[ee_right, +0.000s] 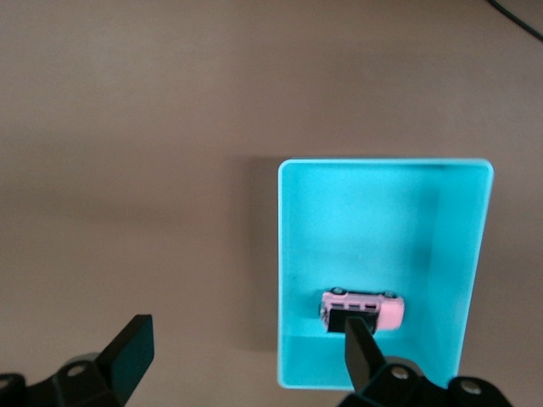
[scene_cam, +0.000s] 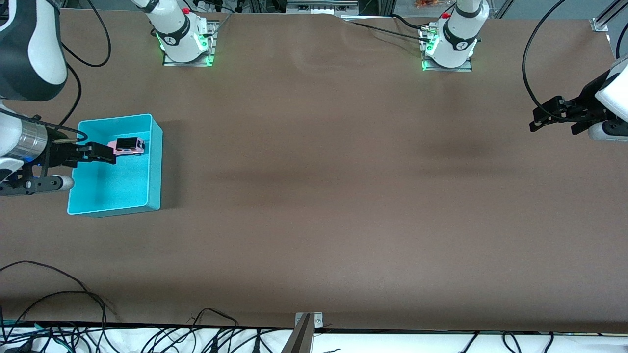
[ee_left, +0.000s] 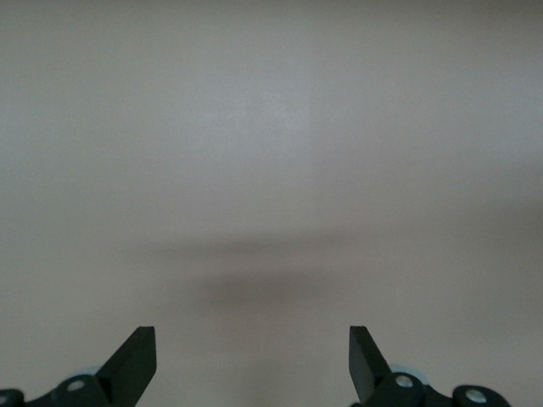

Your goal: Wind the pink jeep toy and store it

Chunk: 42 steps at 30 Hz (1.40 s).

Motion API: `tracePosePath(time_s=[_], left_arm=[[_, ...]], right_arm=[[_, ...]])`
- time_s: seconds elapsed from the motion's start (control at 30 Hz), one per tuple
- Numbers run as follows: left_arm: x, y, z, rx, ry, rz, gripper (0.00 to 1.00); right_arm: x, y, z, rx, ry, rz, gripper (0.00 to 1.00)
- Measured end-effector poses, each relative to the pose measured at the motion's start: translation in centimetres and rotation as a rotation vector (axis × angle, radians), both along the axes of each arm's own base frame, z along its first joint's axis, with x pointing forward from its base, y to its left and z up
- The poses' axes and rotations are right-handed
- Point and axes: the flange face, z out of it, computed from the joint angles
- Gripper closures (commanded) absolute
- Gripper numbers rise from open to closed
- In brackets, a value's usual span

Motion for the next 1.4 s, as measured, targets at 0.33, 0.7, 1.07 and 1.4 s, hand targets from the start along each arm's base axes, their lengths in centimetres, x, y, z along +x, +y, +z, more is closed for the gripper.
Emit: tracePosePath(time_s=[0.33,0.7,1.07,1.4], left_arm=[[0.0,-0.2,0.0,0.0,0.001,-0.003,0.0],[0.0,-1.4,-0.1,0.013,0.001,-0.028,0.0],[0.1,-1.3,-0.2,0.014,0.006,-0.028,0.0],[0.1,-1.3,-0.5,0.015,0.019,-0.029,0.0]], right_arm=[[-0.8,0.5,1.8,-0.022,0.017,-0.106,0.0],[-4.6,0.1,4.4,-0.012,-0.027,-0.112,0.0],[-7.7,-0.2,5.6,-0.004,-0.067,-0.115,0.0],[-7.1,-0.6,4.8,-0.005,-0.067,-0.122,0.0]])
